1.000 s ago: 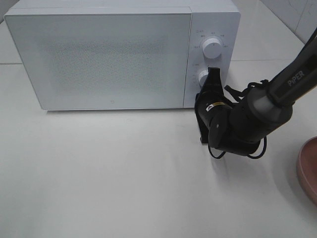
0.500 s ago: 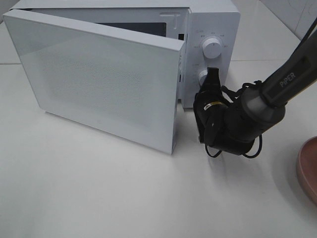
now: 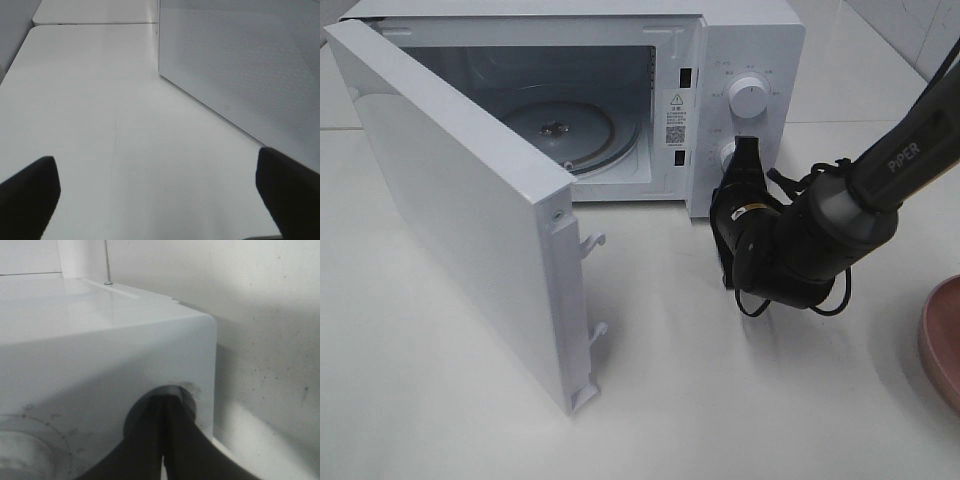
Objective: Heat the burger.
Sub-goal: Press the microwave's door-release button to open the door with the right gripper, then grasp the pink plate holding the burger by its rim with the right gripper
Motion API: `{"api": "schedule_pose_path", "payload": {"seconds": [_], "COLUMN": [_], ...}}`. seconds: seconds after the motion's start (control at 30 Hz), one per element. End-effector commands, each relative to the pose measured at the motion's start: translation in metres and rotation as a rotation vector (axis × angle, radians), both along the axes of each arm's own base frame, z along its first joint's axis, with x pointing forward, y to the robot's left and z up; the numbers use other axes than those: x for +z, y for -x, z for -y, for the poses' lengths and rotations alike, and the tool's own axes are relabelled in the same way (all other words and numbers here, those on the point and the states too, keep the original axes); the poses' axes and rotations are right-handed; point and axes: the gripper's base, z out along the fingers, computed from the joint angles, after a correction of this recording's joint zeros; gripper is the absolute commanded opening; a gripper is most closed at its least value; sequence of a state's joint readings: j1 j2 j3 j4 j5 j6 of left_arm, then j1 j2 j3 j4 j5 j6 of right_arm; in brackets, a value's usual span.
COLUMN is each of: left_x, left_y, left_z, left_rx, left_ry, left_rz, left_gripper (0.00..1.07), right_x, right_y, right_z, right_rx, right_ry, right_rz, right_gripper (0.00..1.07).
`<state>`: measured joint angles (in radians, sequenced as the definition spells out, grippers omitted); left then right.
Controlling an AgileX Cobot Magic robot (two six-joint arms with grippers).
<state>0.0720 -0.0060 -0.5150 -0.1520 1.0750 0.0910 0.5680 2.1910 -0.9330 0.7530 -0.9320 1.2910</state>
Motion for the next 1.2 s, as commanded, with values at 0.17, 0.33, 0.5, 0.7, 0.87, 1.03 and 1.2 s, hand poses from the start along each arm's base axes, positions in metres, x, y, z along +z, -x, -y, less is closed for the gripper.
{"api": "schedule_pose_path", "payload": {"seconds": [0.17,0.33,0.5,0.7,0.87,1.03,1.2], "left_x": [0.001,0.001,0.001,0.001,0.001,0.001,0.001], "left_y": [0.002,0.002,0.002,0.002,0.002,0.002,0.002], "left_z": [0.001,0.001,0.001,0.001,0.001,0.001,0.001], "left_rx": [-0.001,-0.001,-0.001,-0.001,-0.001,-0.001,-0.001], "left_ry": [0.007,0.007,0.007,0.007,0.007,0.007,0.007], "left_rz": [0.025,0.025,0.025,0.025,0.025,0.025,0.025], "left_gripper": [1.0,1.0,1.0,1.0,1.0,1.0,1.0], "right_x": [0.029,0.023,0.022,0.026,0.036,0.056,0.069], "right_y": [-0.006,0.007,0.021,0.033,0.046,0.06,0.073], "right_z": [0.008,0.007,0.011,0.014,0.017,0.015,0.012], "right_rx": [0.04,0.116,0.168,0.216,0.311,0.524,0.732], "right_ry": [0.038,0.043,0.084,0.116,0.199,0.346,0.504], "right_rz": [0.134,0.002,-0.081,-0.146,-0.168,-0.216,-0.256], "right_gripper": [0.0,0.0,0.0,0.0,0.0,0.0,0.0]}}
